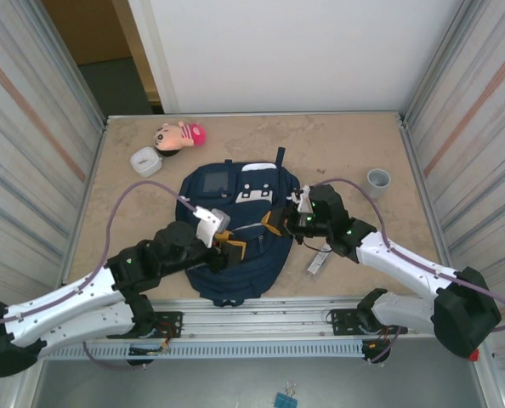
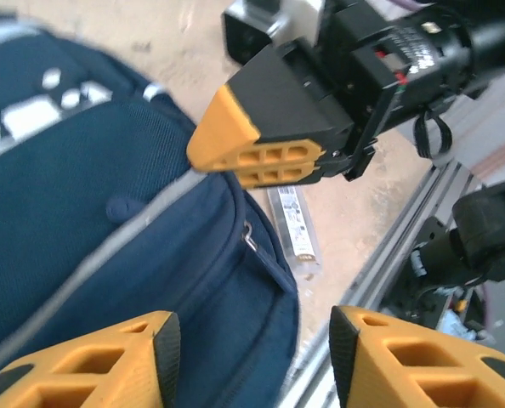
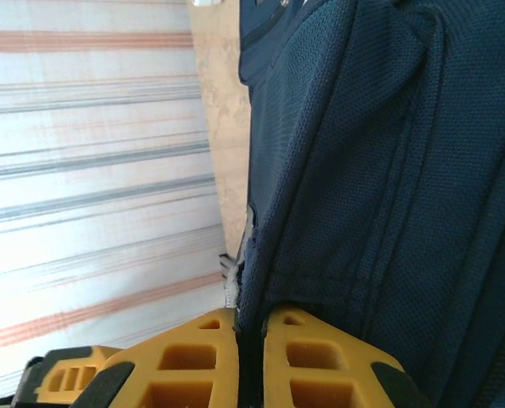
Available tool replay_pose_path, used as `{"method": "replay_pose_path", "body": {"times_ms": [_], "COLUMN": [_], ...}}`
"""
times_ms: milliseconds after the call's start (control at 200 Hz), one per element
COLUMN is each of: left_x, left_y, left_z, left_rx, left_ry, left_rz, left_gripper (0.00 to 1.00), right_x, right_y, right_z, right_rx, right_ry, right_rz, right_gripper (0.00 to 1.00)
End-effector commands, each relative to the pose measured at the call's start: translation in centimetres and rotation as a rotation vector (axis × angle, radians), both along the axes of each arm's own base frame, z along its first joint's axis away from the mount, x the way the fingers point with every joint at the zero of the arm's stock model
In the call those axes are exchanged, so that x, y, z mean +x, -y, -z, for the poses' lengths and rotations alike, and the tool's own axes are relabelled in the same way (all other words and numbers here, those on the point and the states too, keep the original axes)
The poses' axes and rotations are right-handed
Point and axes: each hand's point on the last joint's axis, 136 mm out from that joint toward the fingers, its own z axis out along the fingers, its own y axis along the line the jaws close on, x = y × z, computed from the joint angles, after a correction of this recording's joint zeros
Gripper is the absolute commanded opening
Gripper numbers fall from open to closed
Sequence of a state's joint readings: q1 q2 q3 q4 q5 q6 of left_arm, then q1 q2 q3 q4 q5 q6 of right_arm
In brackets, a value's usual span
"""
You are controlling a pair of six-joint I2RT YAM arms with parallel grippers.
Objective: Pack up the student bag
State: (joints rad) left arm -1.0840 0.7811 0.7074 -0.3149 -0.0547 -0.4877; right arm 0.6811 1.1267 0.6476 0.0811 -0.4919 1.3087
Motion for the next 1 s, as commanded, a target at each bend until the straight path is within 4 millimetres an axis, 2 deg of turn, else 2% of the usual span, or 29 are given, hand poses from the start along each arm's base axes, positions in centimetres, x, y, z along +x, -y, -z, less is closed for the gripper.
{"method": "replay_pose_path", "body": {"times_ms": [0, 175, 276, 496, 707, 877, 992], "left_x": [0.5, -0.4, -0.4, -0.8, -0.1, 0.8, 1.5], "left_y": [-1.7, 1.4, 2.7, 2.2, 4.7, 5.0, 4.2], "left_z": [0.9, -0.3, 0.4, 3.8, 2.8, 2.4, 3.2], "left_rx": [0.026, 0.077, 0.075, 0.126, 0.126, 0.116, 0.14], "left_ry": [-0.228, -0.254, -0.316, -0.433, -0.386, -0.333, -0.341], "left_rz": [-0.292, -0.353, -0.408, -0.59, -0.553, -0.58, -0.629], "left_gripper": [0.51, 0.52, 0.51, 0.49, 0.46, 0.42, 0.38], "right_x": [0.1, -0.3, -0.5, -0.8, -1.1, -1.5, -1.8], "right_y": [-0.9, -1.5, -1.7, -2.0, -2.3, -2.5, -2.7], "right_z": [-3.4, -3.5, -3.7, -4.0, -4.3, -4.4, -4.7], "right_rx": [0.057, 0.052, 0.055, 0.054, 0.059, 0.062, 0.068], "right_ry": [0.098, 0.108, 0.114, 0.136, 0.143, 0.148, 0.153], "right_rz": [-0.018, -0.039, -0.048, -0.056, -0.077, -0.088, -0.101], "right_gripper": [0.0, 0.0, 0.0, 0.0, 0.0, 0.0, 0.0]}}
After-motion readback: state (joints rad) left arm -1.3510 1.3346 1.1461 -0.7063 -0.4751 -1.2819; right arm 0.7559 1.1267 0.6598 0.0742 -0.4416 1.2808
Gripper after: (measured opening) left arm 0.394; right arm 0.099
